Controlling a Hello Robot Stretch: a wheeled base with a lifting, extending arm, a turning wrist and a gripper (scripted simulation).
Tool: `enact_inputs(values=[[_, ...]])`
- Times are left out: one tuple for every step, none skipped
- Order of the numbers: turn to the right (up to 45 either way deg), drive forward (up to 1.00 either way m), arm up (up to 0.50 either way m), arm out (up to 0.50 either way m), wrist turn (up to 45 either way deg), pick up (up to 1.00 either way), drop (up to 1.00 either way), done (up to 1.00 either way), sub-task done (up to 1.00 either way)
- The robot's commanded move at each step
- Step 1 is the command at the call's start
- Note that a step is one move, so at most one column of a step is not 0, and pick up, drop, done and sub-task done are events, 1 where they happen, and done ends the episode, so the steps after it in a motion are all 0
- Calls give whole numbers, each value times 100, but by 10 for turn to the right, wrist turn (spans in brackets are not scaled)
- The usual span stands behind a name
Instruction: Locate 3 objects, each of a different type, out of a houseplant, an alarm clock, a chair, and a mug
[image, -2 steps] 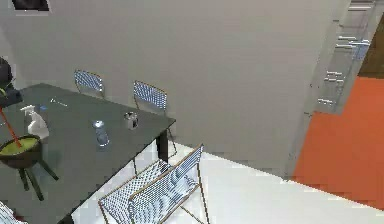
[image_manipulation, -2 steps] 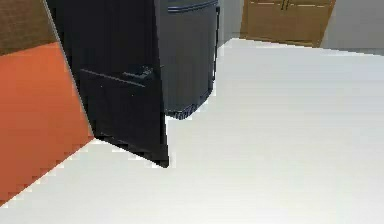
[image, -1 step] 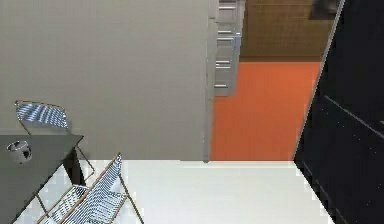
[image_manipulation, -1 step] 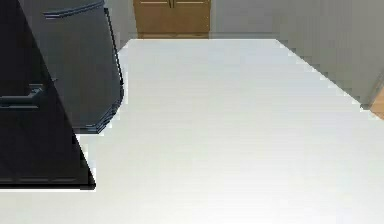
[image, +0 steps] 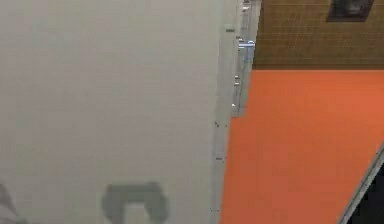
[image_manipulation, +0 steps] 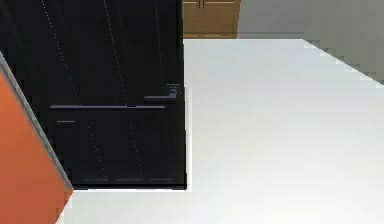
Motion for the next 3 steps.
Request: enact_inputs(values=[[180,0,0,0,0,0,0,0,0],[0,45,0,0,0,0,0,0,0],[-450,0,0,0,0,0,0,0,0]])
